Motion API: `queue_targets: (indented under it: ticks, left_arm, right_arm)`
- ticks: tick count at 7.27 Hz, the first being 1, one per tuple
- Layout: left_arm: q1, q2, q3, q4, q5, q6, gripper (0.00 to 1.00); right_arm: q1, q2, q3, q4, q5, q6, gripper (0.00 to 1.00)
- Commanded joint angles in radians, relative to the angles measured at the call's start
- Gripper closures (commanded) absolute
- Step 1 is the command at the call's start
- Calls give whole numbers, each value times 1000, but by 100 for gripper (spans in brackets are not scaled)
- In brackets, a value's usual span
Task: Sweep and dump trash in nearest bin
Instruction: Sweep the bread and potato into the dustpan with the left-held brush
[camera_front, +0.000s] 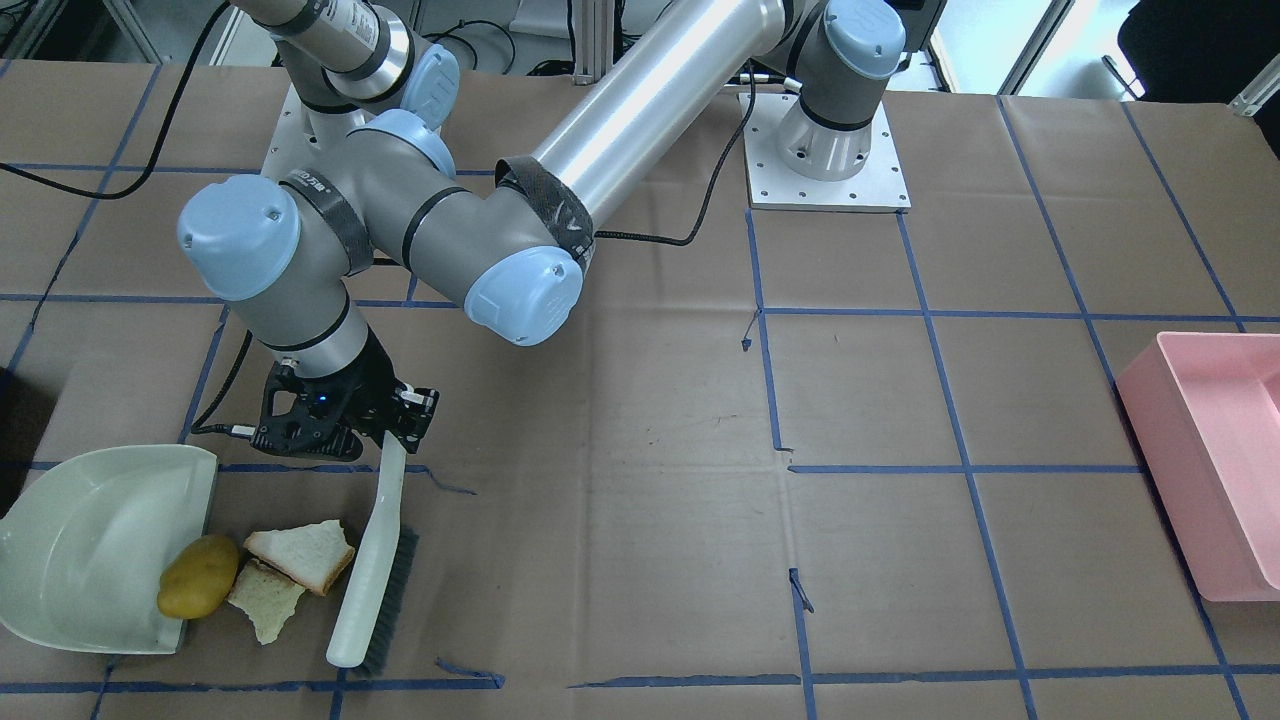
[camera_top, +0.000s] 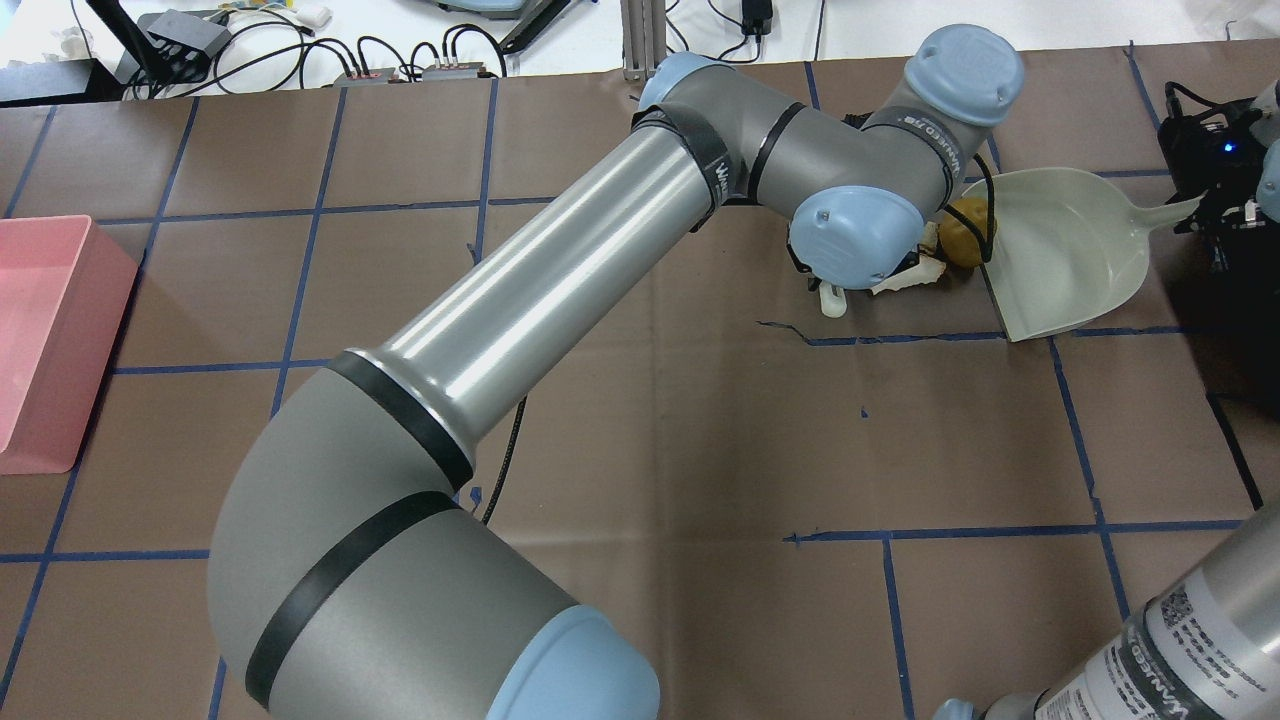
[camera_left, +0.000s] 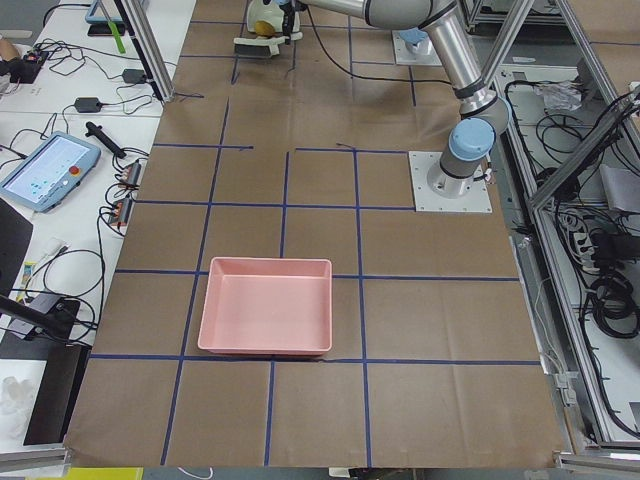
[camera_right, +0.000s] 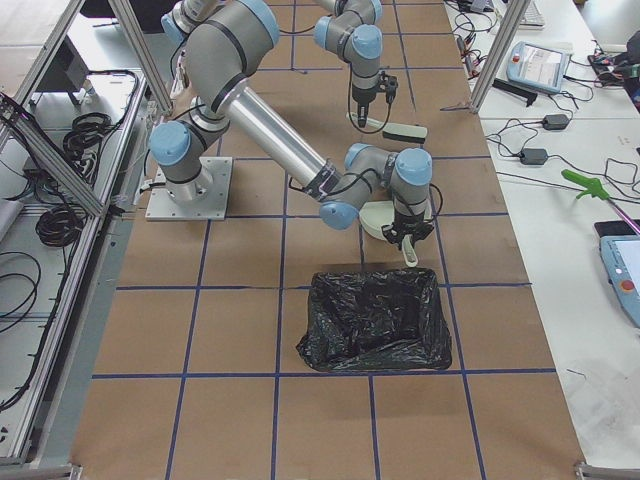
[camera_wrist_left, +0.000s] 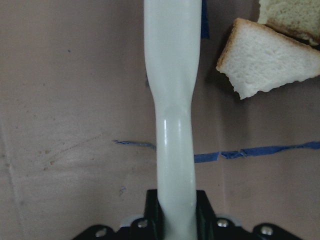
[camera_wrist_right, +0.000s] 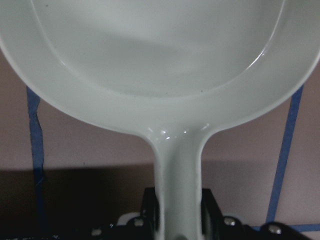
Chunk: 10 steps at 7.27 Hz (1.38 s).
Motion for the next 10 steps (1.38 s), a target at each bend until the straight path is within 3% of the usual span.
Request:
queue_targets:
  ticks: [1, 4, 7, 10]
  left_arm:
    - [-15, -42, 29, -6, 0, -6, 100]
    - [-49, -119, 138, -44, -24, -14, 100]
    - [-58, -137, 160, -69, -45, -31, 100]
    - [-79, -256, 360, -73, -191, -133, 100]
  right_arm:
    - [0, 1, 0, 2, 0, 9, 100]
    - [0, 1, 0, 2, 0, 15, 100]
    - [0, 2, 0, 2, 2, 15, 100]
    - [-1, 2, 0, 2, 2, 17, 100]
